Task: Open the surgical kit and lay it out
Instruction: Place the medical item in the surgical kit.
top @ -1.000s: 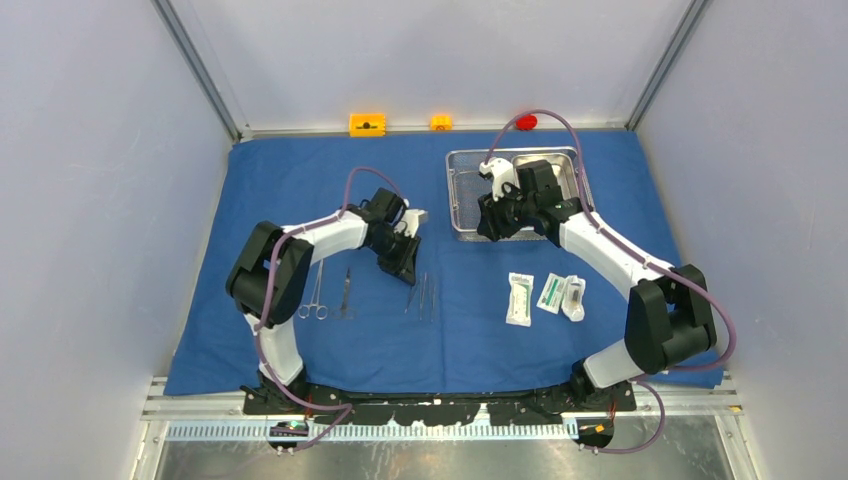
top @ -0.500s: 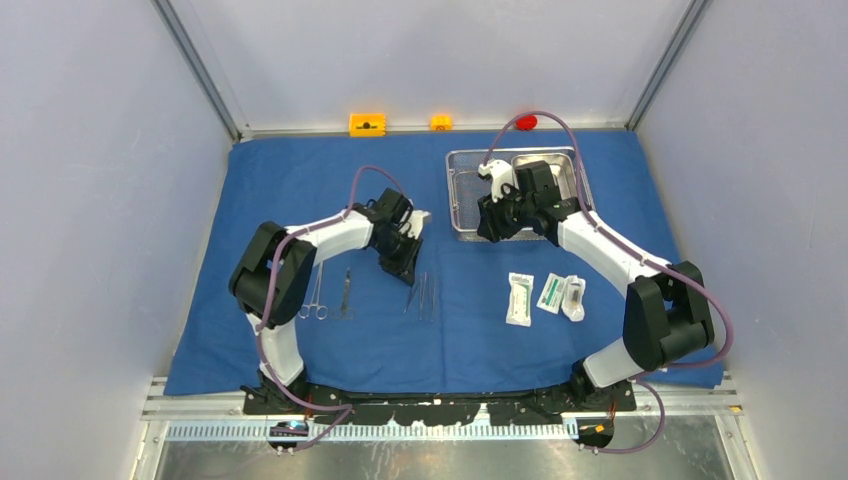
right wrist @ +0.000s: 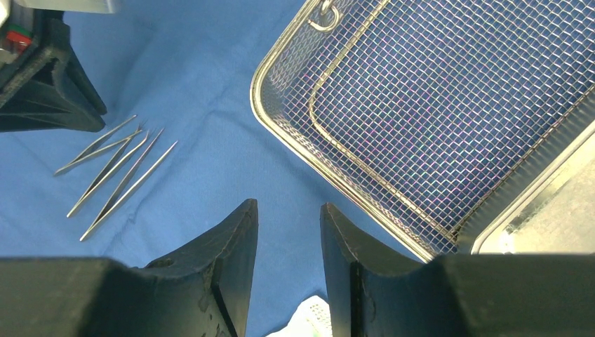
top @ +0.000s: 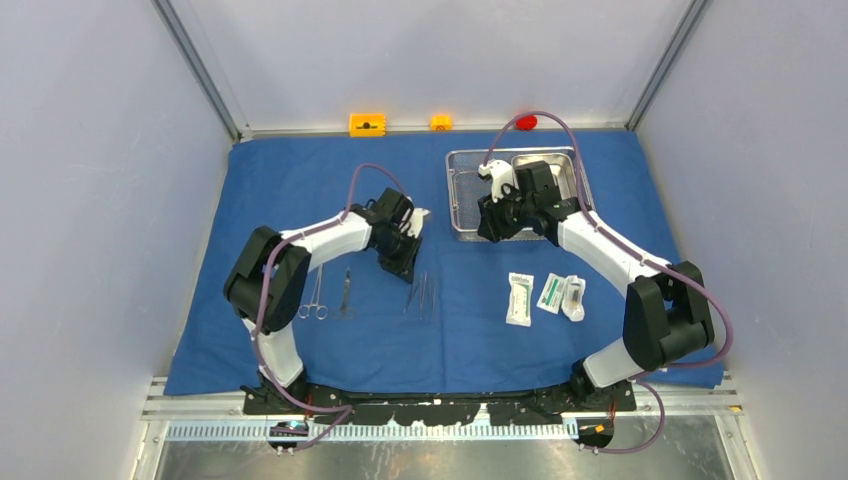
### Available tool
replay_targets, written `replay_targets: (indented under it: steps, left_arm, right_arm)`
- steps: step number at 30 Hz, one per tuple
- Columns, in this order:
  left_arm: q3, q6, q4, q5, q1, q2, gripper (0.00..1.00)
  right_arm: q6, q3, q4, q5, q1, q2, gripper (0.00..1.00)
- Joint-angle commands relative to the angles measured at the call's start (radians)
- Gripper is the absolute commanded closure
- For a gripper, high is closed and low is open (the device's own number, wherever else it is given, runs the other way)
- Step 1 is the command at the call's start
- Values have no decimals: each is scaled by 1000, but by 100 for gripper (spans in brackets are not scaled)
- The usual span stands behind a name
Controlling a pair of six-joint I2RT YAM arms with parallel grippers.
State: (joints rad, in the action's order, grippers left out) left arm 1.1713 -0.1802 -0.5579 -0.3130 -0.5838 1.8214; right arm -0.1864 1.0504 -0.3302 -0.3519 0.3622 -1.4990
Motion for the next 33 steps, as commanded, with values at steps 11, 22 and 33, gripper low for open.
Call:
replay_targets:
  steps: [11,22,33]
  left_arm:
    - [-13,-5,28,50,-32,-71,81]
    - [-5,-13,22,42,-42,-19,79]
    - [-7,-20,21,50,-52,-4,79]
  right_arm:
    - [-16,8,10,11,-7,18,57]
    - [-17,6,10,11,-10,23,57]
    - [-20,4,12,10,-12,16,57]
